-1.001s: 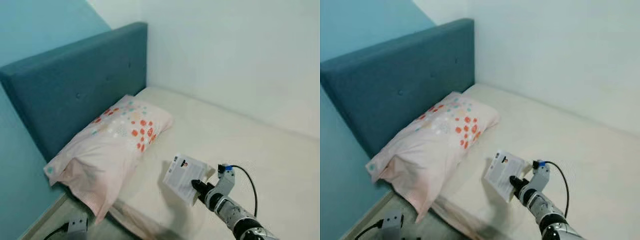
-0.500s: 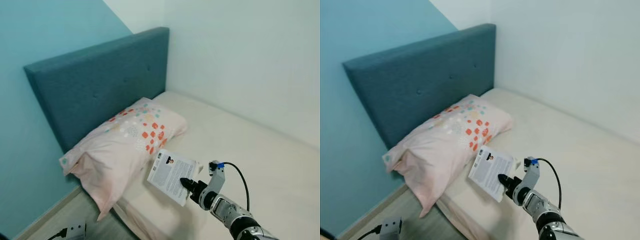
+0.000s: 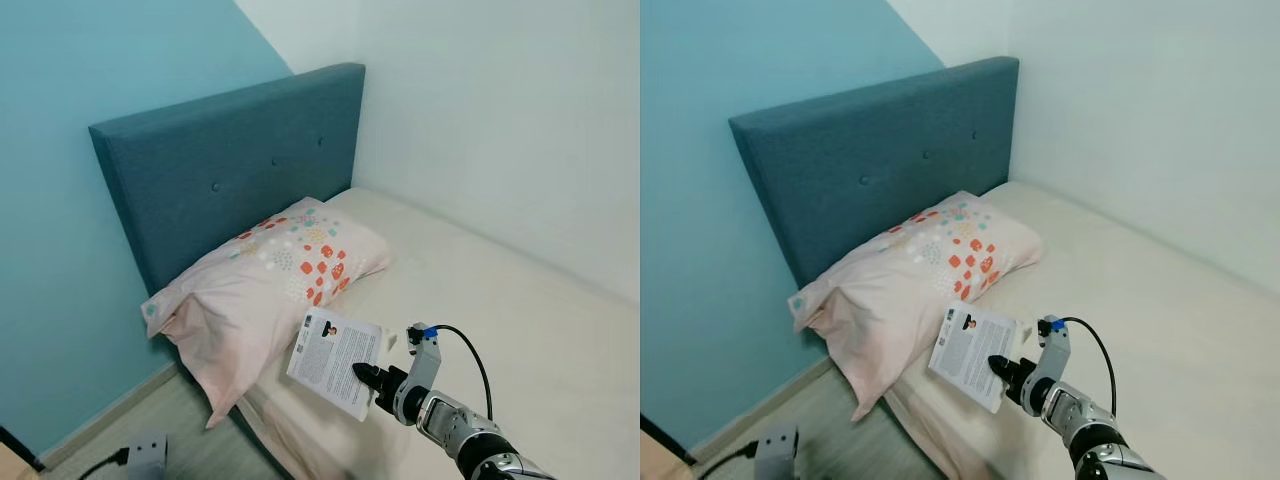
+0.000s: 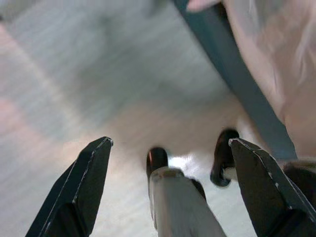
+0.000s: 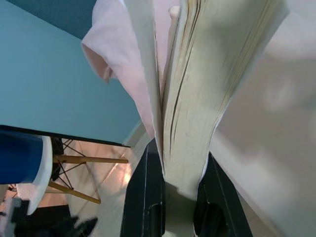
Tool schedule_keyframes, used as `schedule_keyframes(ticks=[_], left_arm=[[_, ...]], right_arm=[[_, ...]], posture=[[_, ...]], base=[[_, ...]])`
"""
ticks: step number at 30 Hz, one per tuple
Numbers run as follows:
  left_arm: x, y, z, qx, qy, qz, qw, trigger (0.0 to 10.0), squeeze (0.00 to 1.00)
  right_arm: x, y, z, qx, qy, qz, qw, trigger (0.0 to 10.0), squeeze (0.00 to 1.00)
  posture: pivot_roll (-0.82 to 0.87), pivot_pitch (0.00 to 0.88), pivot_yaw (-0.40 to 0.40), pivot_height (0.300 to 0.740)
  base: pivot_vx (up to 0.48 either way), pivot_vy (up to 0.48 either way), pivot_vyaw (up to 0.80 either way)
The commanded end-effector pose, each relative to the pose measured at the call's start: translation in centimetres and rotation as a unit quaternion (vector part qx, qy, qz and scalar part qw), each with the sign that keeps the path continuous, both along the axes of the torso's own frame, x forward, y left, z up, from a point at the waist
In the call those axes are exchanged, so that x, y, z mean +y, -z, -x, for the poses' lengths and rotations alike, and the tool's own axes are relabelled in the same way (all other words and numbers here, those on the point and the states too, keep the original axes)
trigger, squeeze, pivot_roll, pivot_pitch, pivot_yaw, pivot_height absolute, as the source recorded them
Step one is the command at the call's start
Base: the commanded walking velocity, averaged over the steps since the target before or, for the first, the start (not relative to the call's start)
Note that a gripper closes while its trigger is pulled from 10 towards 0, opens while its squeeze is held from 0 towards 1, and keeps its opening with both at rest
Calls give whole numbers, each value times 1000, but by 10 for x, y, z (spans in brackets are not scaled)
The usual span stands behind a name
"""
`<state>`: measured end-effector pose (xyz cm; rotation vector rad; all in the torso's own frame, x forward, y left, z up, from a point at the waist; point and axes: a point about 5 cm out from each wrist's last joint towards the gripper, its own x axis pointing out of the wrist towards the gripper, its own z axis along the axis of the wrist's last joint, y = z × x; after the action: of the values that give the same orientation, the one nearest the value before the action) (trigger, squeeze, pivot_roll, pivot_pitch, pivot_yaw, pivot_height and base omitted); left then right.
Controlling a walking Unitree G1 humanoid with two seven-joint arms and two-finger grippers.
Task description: Clean up the room
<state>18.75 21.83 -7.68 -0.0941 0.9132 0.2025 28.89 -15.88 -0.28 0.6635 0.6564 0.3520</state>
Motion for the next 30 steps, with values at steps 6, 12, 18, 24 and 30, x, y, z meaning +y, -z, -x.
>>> schedule_keyframes(ticks=[6,12,18,24,30], left_arm=[[-1,-22,-37,-71,9,-4,997,10000,0],[-10,-45,-70,-135,16,-2,991,10000,0],[-11,-48,-75,-148,16,-1,989,10000,0],[-5,-43,-66,-138,15,-7,990,10000,0],[5,-36,-53,-119,14,-17,993,10000,0]], right_arm=[[-1,-2,-2,-6,9,-2,1000,10000,0],[0,-4,-4,-11,18,-11,1000,10000,0],[-2,-4,-5,-12,36,-18,999,10000,0],[-6,-2,-2,-21,73,-39,996,10000,0],[-9,-6,-7,-28,117,-72,990,10000,0]], posture=[[-57,0,-55,655],[-54,0,-54,635],[-52,0,-48,615],[-38,0,-45,585],[-17,0,-46,560]], base=[[0,0,0],[0,0,0],[0,0,0],[0,0,0],[0,0,0]])
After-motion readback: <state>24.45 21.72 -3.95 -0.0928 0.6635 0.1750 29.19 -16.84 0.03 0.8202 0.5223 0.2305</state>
